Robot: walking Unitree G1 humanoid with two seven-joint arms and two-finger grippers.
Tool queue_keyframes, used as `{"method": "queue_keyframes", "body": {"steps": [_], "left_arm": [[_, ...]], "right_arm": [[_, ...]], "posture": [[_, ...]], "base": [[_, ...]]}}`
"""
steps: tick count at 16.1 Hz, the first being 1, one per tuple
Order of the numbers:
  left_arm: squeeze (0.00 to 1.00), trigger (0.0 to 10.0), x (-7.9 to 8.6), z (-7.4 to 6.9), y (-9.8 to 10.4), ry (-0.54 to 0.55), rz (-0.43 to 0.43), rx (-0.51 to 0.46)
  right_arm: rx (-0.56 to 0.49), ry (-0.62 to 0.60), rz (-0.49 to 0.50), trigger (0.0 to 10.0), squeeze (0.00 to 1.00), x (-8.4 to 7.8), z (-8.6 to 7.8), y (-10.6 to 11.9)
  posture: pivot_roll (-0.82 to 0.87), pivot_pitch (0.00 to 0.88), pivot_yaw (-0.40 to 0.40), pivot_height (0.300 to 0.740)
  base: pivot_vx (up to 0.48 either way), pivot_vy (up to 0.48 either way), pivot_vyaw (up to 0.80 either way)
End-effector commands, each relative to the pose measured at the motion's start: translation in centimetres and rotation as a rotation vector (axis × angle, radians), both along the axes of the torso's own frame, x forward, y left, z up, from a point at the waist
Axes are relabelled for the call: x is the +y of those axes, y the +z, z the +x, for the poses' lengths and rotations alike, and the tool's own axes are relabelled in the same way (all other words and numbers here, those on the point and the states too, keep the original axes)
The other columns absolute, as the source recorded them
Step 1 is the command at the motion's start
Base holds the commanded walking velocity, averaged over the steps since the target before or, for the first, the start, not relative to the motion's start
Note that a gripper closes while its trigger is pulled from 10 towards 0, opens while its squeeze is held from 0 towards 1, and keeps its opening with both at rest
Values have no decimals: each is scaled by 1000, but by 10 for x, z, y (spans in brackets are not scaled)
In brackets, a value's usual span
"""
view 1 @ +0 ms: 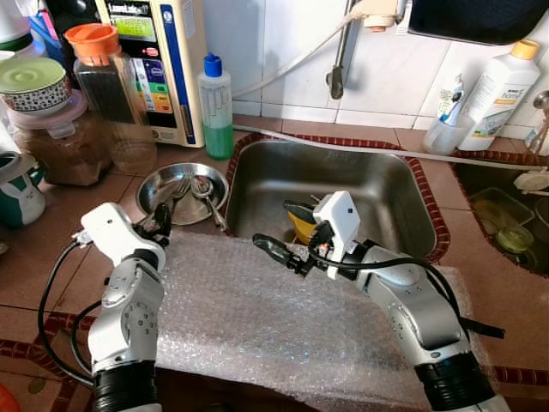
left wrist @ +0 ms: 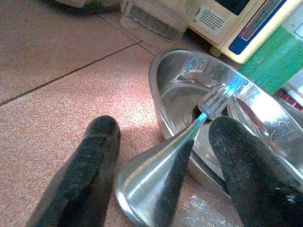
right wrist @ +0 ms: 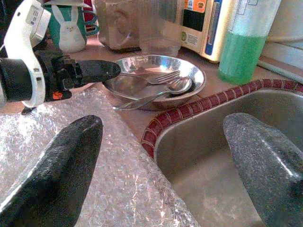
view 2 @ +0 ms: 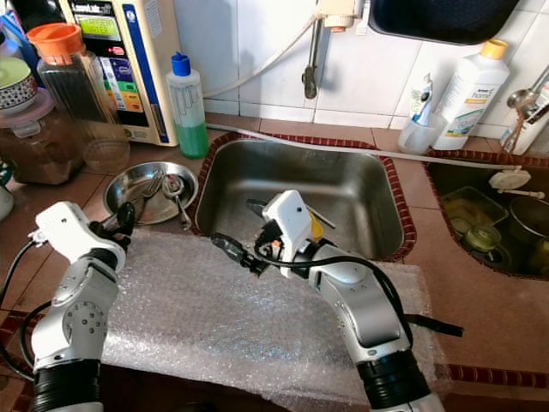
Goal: Kitchen organization
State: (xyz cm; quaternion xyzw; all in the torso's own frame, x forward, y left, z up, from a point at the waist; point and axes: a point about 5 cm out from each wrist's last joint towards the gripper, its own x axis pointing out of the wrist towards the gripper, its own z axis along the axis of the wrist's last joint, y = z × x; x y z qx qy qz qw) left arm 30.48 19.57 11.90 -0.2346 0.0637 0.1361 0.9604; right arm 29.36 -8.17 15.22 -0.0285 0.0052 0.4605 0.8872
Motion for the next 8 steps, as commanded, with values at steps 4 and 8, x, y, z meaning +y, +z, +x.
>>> {"method": "queue_keyframes", "body": {"steps": [4, 8], "left_arm": [[0, 0, 1, 2, 2, 0, -12, 1], [0, 0, 3, 2, 6, 22, -8, -21]], "right_arm": [[-7, -19, -15, 10000, 0, -1, 1, 0], [-7, -25, -15, 10000, 0, -2, 1, 0]], "posture": [[82, 27, -1, 740], [81, 27, 0, 740]], "base": [[0, 0, 0], [0, 0, 0]]}}
